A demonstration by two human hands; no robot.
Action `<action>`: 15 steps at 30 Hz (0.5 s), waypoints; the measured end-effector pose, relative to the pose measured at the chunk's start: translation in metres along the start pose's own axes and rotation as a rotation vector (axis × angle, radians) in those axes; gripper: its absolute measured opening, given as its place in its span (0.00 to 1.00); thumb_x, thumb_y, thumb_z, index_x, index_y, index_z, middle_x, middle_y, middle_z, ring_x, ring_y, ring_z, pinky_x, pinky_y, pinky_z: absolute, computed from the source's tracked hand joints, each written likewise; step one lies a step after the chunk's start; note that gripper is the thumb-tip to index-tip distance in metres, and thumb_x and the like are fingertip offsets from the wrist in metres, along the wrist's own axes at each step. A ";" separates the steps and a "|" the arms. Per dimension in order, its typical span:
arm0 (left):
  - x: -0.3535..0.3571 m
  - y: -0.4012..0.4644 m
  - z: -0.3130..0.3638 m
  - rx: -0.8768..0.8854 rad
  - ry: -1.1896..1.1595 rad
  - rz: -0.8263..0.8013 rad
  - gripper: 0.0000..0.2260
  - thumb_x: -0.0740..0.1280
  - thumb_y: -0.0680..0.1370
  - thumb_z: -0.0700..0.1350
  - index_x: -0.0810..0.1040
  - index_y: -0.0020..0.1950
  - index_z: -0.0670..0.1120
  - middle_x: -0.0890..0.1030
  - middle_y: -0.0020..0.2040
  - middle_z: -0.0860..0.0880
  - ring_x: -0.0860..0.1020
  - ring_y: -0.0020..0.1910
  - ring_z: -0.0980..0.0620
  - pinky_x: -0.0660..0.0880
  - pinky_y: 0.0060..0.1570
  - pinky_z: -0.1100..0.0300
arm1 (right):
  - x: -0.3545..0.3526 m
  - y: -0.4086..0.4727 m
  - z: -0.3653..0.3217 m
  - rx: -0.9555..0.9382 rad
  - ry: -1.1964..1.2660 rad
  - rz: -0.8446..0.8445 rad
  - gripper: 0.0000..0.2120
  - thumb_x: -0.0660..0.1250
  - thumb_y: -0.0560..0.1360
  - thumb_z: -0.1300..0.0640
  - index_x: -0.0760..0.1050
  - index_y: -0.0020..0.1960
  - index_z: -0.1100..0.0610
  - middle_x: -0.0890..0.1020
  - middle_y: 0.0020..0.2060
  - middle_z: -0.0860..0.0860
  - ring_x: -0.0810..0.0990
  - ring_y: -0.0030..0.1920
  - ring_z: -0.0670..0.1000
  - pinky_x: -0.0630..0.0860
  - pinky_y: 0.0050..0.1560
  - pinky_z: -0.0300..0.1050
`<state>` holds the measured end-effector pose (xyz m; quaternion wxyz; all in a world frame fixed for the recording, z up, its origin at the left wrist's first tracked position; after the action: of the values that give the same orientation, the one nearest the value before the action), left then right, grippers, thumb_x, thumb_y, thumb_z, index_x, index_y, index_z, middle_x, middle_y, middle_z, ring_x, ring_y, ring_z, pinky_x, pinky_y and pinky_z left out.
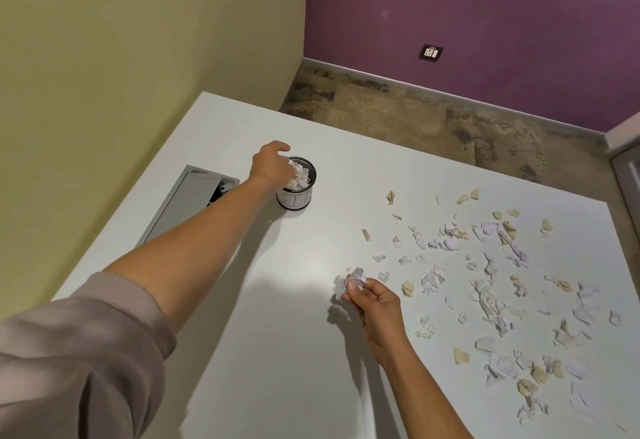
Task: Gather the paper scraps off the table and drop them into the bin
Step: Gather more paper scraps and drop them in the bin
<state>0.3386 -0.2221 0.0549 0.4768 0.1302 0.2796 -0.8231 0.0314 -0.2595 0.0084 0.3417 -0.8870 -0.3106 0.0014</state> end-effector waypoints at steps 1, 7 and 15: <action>0.000 -0.002 -0.001 0.009 -0.037 0.010 0.18 0.66 0.75 0.33 0.75 0.63 0.47 0.81 0.58 0.44 0.78 0.53 0.49 0.74 0.50 0.60 | 0.000 0.000 0.001 0.000 -0.008 -0.002 0.03 0.73 0.73 0.63 0.82 0.46 0.62 0.84 0.36 0.56 0.84 0.40 0.52 0.80 0.44 0.40; -0.002 -0.041 -0.025 0.158 -0.113 0.241 0.10 0.61 0.80 0.37 0.81 0.55 0.45 0.83 0.51 0.48 0.80 0.52 0.48 0.76 0.55 0.57 | 0.003 0.006 -0.003 0.001 -0.009 0.029 0.01 0.73 0.73 0.63 0.83 0.44 0.60 0.85 0.36 0.56 0.84 0.39 0.50 0.79 0.42 0.37; 0.038 -0.116 -0.131 0.286 0.123 0.175 0.11 0.62 0.81 0.37 0.79 0.61 0.37 0.79 0.63 0.40 0.74 0.66 0.40 0.67 0.68 0.47 | 0.033 0.024 -0.023 -0.050 -0.031 0.022 0.02 0.71 0.74 0.65 0.80 0.43 0.61 0.84 0.33 0.52 0.83 0.35 0.46 0.78 0.38 0.34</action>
<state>0.2130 -0.1280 -0.0307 0.5050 0.2706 0.1759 -0.8005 0.0761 -0.2690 0.0185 0.3144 -0.8986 -0.3058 0.0113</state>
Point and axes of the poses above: each hand's wrist, its own y-axis towards the middle knuckle, its own x-axis out of the palm, z = x × y, the point moved 2 cm from there along y, towards the middle knuckle
